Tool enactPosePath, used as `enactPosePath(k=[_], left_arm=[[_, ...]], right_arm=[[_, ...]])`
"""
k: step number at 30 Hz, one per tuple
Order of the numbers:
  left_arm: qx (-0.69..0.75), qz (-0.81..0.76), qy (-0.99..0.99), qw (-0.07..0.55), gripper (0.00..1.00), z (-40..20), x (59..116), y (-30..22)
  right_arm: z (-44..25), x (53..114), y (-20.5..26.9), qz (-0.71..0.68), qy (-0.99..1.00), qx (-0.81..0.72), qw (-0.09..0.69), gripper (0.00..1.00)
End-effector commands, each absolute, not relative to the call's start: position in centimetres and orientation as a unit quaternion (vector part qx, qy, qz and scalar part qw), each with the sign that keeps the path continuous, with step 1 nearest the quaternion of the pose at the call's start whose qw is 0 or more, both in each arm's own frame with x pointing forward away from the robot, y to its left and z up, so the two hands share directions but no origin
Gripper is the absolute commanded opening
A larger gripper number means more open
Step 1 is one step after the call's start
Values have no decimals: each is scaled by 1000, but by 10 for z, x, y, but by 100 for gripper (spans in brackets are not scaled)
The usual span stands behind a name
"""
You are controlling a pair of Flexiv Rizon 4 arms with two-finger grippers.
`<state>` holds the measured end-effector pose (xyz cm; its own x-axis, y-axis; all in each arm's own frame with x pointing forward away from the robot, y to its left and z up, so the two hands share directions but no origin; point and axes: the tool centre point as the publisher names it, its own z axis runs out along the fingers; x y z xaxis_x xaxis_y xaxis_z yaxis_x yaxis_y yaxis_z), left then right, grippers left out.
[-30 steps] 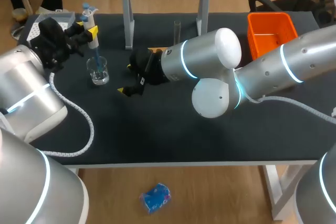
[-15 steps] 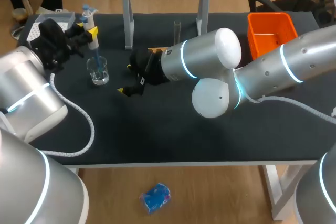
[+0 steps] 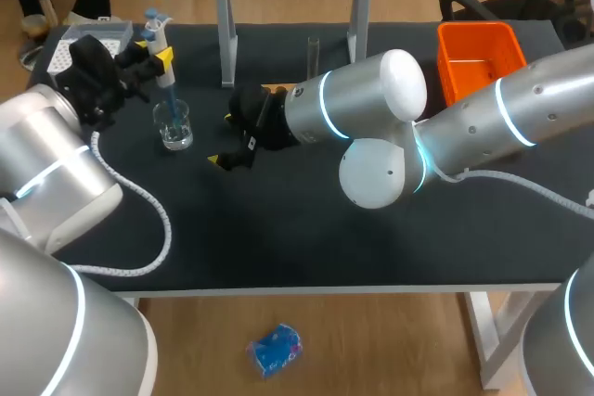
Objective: Invert the test tube, pick up the pipette, mount the tip to pipette, aspirate from beaker and dispense into the tube, eject the tip, return the pipette, and cap with the stopper.
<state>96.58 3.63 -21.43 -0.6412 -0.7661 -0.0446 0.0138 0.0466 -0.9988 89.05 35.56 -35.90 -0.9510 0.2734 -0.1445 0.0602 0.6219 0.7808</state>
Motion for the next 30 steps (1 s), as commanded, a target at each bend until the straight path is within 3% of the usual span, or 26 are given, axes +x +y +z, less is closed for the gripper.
enactPosePath(k=[1,19,30], left_arm=[[-290,-627,650,315,0,-215,965,34],[-290,-627,650,315,0,-215,965,34],[-290,-627,650,315,0,-215,965,34]], right_arm=[[-359,890,356,422,893,95,127,100],[-252,876,314,461,884,-2,84,100],[-200,882,301,505,861,-60,19,100]])
